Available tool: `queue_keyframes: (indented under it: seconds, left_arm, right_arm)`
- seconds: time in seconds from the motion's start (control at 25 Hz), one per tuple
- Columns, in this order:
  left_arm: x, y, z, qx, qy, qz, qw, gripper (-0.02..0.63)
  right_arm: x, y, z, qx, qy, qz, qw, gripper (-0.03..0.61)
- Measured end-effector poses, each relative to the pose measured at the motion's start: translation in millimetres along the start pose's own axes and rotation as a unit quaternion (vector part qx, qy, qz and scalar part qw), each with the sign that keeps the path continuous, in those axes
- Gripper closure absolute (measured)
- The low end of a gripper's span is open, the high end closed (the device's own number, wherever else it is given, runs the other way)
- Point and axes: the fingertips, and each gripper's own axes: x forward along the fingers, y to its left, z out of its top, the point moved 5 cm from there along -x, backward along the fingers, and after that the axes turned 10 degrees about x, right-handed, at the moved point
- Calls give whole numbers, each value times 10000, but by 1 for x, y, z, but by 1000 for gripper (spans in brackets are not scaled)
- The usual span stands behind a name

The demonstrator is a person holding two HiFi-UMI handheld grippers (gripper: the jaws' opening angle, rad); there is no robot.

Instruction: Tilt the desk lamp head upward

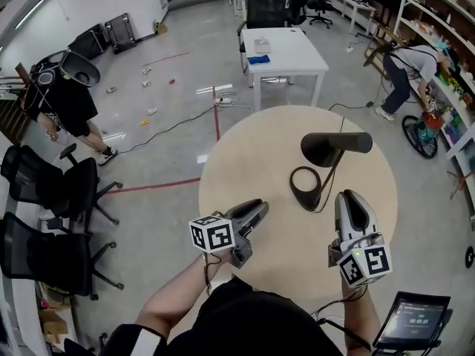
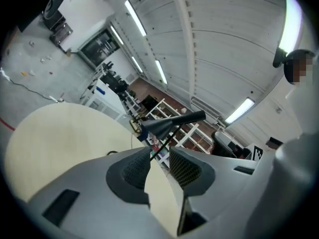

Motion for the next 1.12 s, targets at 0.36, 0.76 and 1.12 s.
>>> queue_keyframes:
  seconds: [0.36,0.76,1.12]
  left_arm:
    - [105,36,43,-405,217,-888,9950,477]
    - [189,86,54,-1693,359,-1232,9772,351]
    - [234,75,46,-1906,470,-2085,9581,324]
  right_arm:
    - [2,-23,60,-459,-432,-924,9937,515]
    - [40,-35,95,-403,-135,-894,9951,360]
    - [60,-47,84,-744,381,-1445,9860,345]
